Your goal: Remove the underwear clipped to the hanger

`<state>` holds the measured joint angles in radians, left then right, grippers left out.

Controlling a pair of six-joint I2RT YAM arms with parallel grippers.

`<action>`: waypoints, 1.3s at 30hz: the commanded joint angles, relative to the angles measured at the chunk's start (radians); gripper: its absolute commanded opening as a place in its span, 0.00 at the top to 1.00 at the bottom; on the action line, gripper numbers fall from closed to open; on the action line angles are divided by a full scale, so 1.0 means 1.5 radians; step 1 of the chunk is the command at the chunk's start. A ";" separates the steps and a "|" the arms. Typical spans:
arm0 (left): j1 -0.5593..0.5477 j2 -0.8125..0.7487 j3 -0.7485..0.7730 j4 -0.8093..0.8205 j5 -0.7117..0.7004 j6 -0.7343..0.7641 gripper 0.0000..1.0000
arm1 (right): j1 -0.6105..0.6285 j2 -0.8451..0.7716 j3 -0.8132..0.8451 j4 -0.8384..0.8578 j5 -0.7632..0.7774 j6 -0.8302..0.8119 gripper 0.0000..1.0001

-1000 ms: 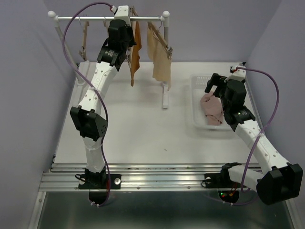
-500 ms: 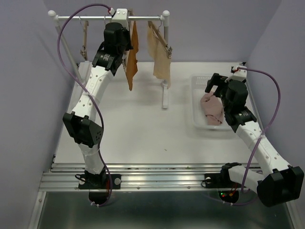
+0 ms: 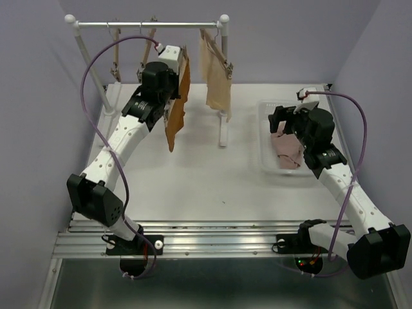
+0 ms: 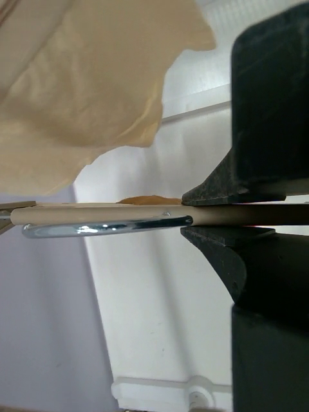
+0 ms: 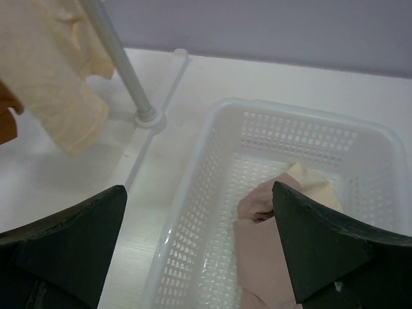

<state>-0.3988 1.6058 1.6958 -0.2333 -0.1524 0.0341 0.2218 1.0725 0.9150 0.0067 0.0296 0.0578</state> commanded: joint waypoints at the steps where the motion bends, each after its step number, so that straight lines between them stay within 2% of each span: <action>1: -0.034 -0.142 -0.150 0.081 0.005 0.009 1.00 | -0.005 0.000 0.020 -0.001 -0.231 -0.132 0.00; 3: -0.054 -0.204 -0.243 0.094 0.020 -0.004 1.00 | -0.005 0.014 0.036 -0.037 -0.330 -0.176 0.00; 5: -0.070 -0.237 -0.288 0.083 0.024 -0.013 1.00 | -0.005 0.029 0.057 -0.068 -0.430 -0.214 0.00; 7: -0.096 -0.281 -0.333 0.053 0.028 -0.058 1.00 | -0.005 0.063 0.105 -0.155 -0.524 -0.312 0.00; 8: -0.106 -0.297 -0.346 0.044 0.041 -0.067 1.00 | -0.005 0.063 0.105 -0.198 -0.525 -0.351 0.00; 9: -0.119 -0.312 -0.373 0.036 0.056 -0.074 1.00 | -0.005 0.090 0.144 -0.274 -0.568 -0.422 0.00; 14: -0.199 -0.416 -0.453 0.022 0.139 -0.054 1.00 | -0.005 0.157 0.250 -0.458 -0.649 -0.622 0.00; 15: -0.222 -0.429 -0.466 0.009 0.149 -0.039 1.00 | -0.005 0.180 0.289 -0.529 -0.670 -0.695 0.00; 18: -0.260 -0.439 -0.479 -0.006 0.190 0.003 1.00 | 0.001 0.218 0.361 -0.653 -0.684 -0.805 0.00; 22: -0.280 -0.445 -0.485 -0.017 0.213 0.043 1.00 | 0.001 0.242 0.412 -0.757 -0.675 -0.887 0.00; 26: -0.290 -0.440 -0.473 -0.019 0.247 0.071 1.00 | 0.008 0.255 0.453 -0.814 -0.665 -0.924 0.00; 32: -0.315 -0.409 -0.434 -0.038 0.232 0.111 1.00 | 0.027 0.275 0.500 -0.869 -0.674 -0.938 0.00; 39: -0.336 -0.390 -0.402 -0.068 0.219 0.140 1.00 | 0.047 0.299 0.525 -0.838 -0.676 -0.884 0.00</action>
<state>-0.8902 1.0370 1.0306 -0.3542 0.1795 0.1921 0.2714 1.5070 1.6585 -1.2415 -0.9627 -1.2957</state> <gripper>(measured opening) 0.247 0.998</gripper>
